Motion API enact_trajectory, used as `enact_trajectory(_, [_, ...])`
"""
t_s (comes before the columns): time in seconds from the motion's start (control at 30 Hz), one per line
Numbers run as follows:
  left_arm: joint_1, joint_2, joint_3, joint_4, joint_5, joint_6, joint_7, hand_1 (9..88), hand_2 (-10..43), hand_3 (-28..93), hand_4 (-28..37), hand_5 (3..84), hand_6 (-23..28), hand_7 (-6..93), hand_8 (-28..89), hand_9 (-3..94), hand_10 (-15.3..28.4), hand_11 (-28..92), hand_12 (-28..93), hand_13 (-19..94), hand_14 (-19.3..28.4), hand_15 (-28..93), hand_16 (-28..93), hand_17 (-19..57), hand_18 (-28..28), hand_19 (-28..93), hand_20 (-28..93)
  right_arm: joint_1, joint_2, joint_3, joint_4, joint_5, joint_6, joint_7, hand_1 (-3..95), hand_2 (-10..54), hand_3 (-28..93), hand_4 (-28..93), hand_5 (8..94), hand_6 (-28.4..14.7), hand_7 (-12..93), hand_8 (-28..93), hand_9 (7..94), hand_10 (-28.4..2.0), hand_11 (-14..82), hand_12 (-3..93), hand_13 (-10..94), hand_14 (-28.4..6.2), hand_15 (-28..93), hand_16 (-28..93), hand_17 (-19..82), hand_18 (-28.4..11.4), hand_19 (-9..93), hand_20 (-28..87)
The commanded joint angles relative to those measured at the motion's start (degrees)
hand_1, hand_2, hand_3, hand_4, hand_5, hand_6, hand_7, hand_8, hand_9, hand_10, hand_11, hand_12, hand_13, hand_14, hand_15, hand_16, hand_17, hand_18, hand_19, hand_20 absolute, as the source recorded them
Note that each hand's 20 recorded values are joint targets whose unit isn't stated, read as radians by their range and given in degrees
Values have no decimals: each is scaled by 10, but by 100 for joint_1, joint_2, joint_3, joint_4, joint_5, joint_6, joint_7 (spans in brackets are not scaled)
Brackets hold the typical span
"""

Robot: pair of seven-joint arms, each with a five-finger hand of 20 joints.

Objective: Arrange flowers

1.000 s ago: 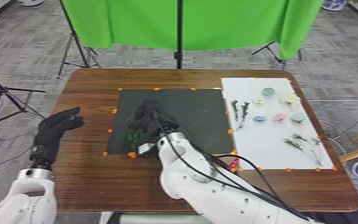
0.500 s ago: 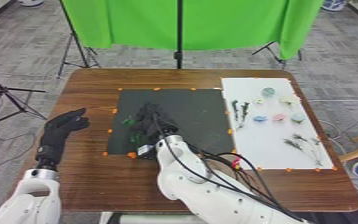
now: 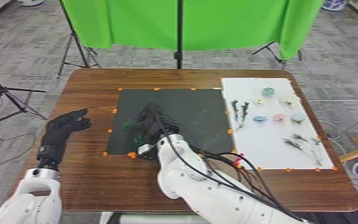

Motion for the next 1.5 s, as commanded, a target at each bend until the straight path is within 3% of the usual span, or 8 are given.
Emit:
enact_trajectory(0.03, [-5, -50, 10, 19, 35, -62, -72, 357, -11, 602, -211, 485, 45, 174, -76, 510, 139, 258, 123, 433, 186, 285, -19, 77, 122, 89, 176, -57, -73, 45, -25, 21, -17, 35, 836, -95, -227, 465, 817, -56, 262, 179, 917, -134, 295, 274, 937, -5, 597, 208, 765, -60, 859, 378])
enact_trajectory(0.4, [0, -53, 4, 22, 28, -69, -93, 357, -13, 606, -216, 488, 45, 174, -74, 518, 139, 255, 129, 436, 187, 287, -17, 77, 123, 92, 177, -78, -67, 89, -137, 394, -98, 41, 807, -95, -193, 440, 818, -62, 210, 170, 919, -144, 265, 228, 937, -4, 582, 195, 766, -58, 832, 379])
enact_trajectory(0.5, [-5, -51, 2, 24, 28, -74, -92, 357, -14, 606, -218, 489, 45, 175, -73, 520, 139, 255, 133, 440, 189, 289, -15, 77, 123, 93, 176, -91, -61, 101, -194, 491, -159, 58, 598, -95, 385, 14, 810, -67, 184, 168, 918, -147, 245, 216, 937, -8, 572, 194, 767, -58, 806, 421])
enact_trajectory(0.57, [-5, -53, 0, 26, 23, -72, -86, 358, -14, 606, -220, 491, 47, 175, -72, 523, 140, 254, 134, 441, 188, 290, -15, 78, 123, 94, 176, -103, -65, 112, -185, 497, -171, 62, 553, -95, 493, -66, 796, -70, 171, 152, 916, -147, 237, 212, 937, -11, 565, 192, 765, -60, 800, 424])
enact_trajectory(0.97, [81, -49, -81, -11, 38, -96, -116, 358, -17, 612, -224, 496, 46, 172, -72, 528, 139, 249, 140, 447, 189, 292, -14, 78, 123, 95, 176, -61, 23, 335, -348, 455, 9, -57, 530, -95, 524, -80, 783, -68, 168, 139, 912, -149, 231, 209, 937, -12, 553, 194, 762, -62, 794, 424])
enact_trajectory(1.1, [138, -69, -208, -55, 62, -139, -169, 356, -20, 617, -225, 496, 46, 172, -71, 528, 139, 249, 140, 446, 189, 292, -14, 78, 123, 95, 176, -158, 421, 641, -956, 441, -116, -189, 484, -95, 572, -100, 769, -63, 176, 113, 897, -148, 221, 206, 937, -16, 541, 206, 751, -67, 806, 426])
enact_trajectory(1.27, [502, -5, -597, -251, 45, -70, -242, 353, -21, 621, -228, 494, 44, 175, -73, 524, 139, 247, 136, 445, 189, 289, -16, 78, 124, 94, 176, -562, 1744, 1561, -2427, 312, -60, -280, 413, -95, 632, -114, 755, -54, 190, -39, 875, -151, 214, 208, 937, -35, 506, 238, 724, -82, 851, 393])
enact_trajectory(1.5, [848, -38, -938, -426, 6, 62, -295, 352, -18, 620, -224, 492, 44, 173, -75, 520, 139, 249, 132, 442, 188, 289, -18, 78, 123, 94, 176, -2606, 3491, 4486, -3838, -844, -696, 12, 376, -95, 628, -111, 741, -52, 185, -76, 857, -151, 215, 217, 937, -35, 506, 259, 705, -92, 890, 392])
